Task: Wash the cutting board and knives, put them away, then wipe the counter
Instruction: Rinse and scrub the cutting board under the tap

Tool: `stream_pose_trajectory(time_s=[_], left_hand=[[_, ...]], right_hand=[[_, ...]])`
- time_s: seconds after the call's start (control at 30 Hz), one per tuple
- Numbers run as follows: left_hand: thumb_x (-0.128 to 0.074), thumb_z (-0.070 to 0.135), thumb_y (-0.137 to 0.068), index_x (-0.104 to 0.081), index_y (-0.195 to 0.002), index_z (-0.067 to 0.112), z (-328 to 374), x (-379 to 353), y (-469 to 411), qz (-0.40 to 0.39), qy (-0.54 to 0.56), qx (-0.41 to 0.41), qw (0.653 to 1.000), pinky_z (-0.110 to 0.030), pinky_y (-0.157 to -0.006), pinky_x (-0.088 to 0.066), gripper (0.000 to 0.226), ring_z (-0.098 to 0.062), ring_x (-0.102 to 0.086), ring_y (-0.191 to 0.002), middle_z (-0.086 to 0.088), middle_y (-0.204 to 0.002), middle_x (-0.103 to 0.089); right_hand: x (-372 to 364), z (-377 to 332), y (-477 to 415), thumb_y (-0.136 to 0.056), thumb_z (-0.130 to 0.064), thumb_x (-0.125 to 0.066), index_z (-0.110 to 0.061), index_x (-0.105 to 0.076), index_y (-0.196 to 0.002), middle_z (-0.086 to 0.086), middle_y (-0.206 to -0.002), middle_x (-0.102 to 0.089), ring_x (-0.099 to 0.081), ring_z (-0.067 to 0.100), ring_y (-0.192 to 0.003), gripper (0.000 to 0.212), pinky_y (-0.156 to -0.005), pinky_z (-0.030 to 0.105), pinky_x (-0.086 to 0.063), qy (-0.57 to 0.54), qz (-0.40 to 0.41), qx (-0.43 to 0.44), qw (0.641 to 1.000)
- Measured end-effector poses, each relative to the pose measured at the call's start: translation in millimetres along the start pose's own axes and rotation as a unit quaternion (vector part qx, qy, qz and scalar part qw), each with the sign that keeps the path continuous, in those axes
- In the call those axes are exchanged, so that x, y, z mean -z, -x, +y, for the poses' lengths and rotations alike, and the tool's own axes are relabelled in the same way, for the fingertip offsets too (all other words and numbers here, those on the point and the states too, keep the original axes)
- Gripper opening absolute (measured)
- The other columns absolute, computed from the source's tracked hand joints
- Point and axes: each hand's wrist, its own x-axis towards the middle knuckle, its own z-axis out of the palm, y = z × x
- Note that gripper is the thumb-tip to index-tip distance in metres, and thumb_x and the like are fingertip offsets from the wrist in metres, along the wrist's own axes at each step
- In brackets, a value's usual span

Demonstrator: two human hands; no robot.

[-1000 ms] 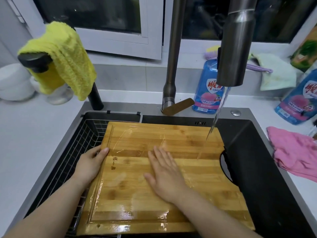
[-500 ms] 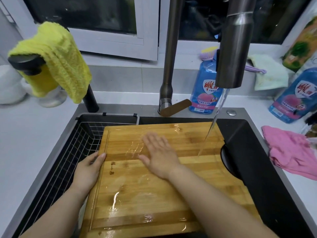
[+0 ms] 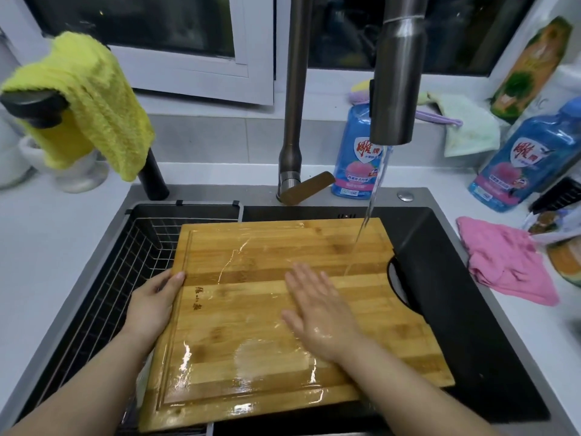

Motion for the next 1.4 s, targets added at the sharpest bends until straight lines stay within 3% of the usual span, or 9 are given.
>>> stream_pose_trajectory(time_s=[0.17, 0.37, 0.57, 0.63, 0.8, 0.9, 1.07, 1.27, 1.4], left_hand=[[-0.047, 0.023, -0.093, -0.051, -0.127, 0.008, -2, 1, 0, -0.007, 0.004, 0.001, 1.0, -0.032, -0.081, -0.037, 0.037, -0.012, -0.051, -0.075, -0.006, -0.101, -0.058], [-0.047, 0.025, -0.093, -0.05, -0.128, 0.009, -4, 2, -1, -0.017, 0.002, -0.002, 1.0, -0.035, -0.083, -0.038, 0.039, -0.02, -0.05, -0.089, -0.011, -0.11, -0.057], [-0.048, 0.025, -0.093, -0.05, -0.128, 0.009, -4, 2, -1, -0.01, 0.014, -0.005, 1.0, -0.036, -0.085, -0.037, 0.039, -0.025, -0.052, -0.096, -0.016, -0.12, -0.057], [-0.049, 0.023, -0.093, -0.05, -0.128, 0.008, -3, 1, 0, -0.002, 0.026, -0.002, 1.0, -0.034, -0.085, -0.036, 0.039, -0.024, -0.051, -0.097, -0.017, -0.123, -0.056], [-0.047, 0.021, -0.094, -0.051, -0.127, 0.007, -3, -2, 3, -0.003, 0.038, -0.005, 0.999, -0.029, -0.08, -0.039, 0.036, -0.014, -0.051, -0.082, -0.011, -0.11, -0.058], [-0.046, 0.02, -0.094, -0.053, -0.125, 0.008, -5, 0, 1, -0.006, 0.051, -0.005, 0.999, -0.021, -0.06, -0.038, 0.034, -0.004, -0.049, -0.069, -0.001, -0.091, -0.059], [-0.046, 0.02, -0.094, -0.052, -0.126, 0.007, -9, -1, -3, -0.001, 0.044, 0.0, 0.999, -0.015, -0.06, -0.036, 0.035, -0.003, -0.049, -0.07, -0.002, -0.093, -0.061], [-0.045, 0.015, -0.094, -0.054, -0.123, 0.004, -13, 2, -9, 0.005, 0.045, 0.009, 0.999, -0.024, -0.078, -0.042, 0.033, -0.014, -0.055, -0.085, -0.013, -0.111, -0.063], [-0.044, 0.019, -0.095, -0.056, -0.122, 0.009, -14, 1, -10, -0.011, 0.05, 0.01, 0.999, -0.017, -0.062, -0.04, 0.032, -0.004, -0.054, -0.074, 0.009, -0.081, -0.059]], right_hand=[[8, 56, 25, -0.096, -0.05, -0.017, -0.014, 0.006, -0.147, 0.003, -0.156, 0.012, 0.012, 0.017, -0.144, 0.067, -0.119, 0.032, 0.007, -0.029, 0.049, -0.264, 0.963], [-13, -23, 38, -0.058, -0.066, 0.019, -0.028, 0.025, -0.131, -0.006, -0.14, 0.032, 0.032, 0.013, -0.131, 0.083, -0.101, 0.033, 0.029, -0.028, -0.033, 0.011, 0.999], [6, 62, 60, -0.061, -0.084, 0.015, -0.019, 0.014, -0.146, -0.002, -0.154, 0.019, 0.014, 0.014, -0.143, 0.107, -0.111, 0.026, 0.01, -0.042, -0.001, -0.217, 0.975], [3, 34, 53, -0.075, -0.071, 0.006, -0.019, 0.022, -0.141, -0.001, -0.149, 0.028, 0.024, 0.015, -0.139, 0.085, -0.11, 0.028, 0.015, -0.033, -0.023, -0.179, 0.983], [-17, -71, 8, -0.07, -0.067, 0.014, -0.02, 0.029, -0.132, 0.002, -0.138, 0.038, 0.037, 0.016, -0.127, 0.079, -0.099, 0.034, 0.031, 0.005, -0.065, 0.049, 0.997], [-8, -70, -34, -0.094, -0.054, -0.01, -0.02, 0.017, -0.143, -0.001, -0.148, 0.029, 0.031, 0.014, -0.133, 0.066, -0.108, 0.032, 0.021, 0.004, -0.058, 0.044, 0.997], [19, -49, -90, -0.097, -0.049, -0.014, -0.013, 0.006, -0.147, 0.006, -0.156, 0.014, 0.016, 0.02, -0.143, 0.065, -0.115, 0.034, 0.011, -0.025, -0.02, -0.086, 0.996], [5, -104, -98, -0.099, -0.042, -0.019, -0.018, 0.0, -0.148, 0.003, -0.157, 0.009, 0.011, 0.017, -0.144, 0.058, -0.113, 0.032, 0.012, 0.03, -0.03, 0.133, 0.99], [19, -37, -95, -0.098, -0.044, -0.021, -0.021, -0.001, -0.148, 0.0, -0.157, 0.007, 0.008, 0.016, -0.145, 0.059, -0.115, 0.033, 0.006, -0.014, 0.014, -0.022, 1.0]])
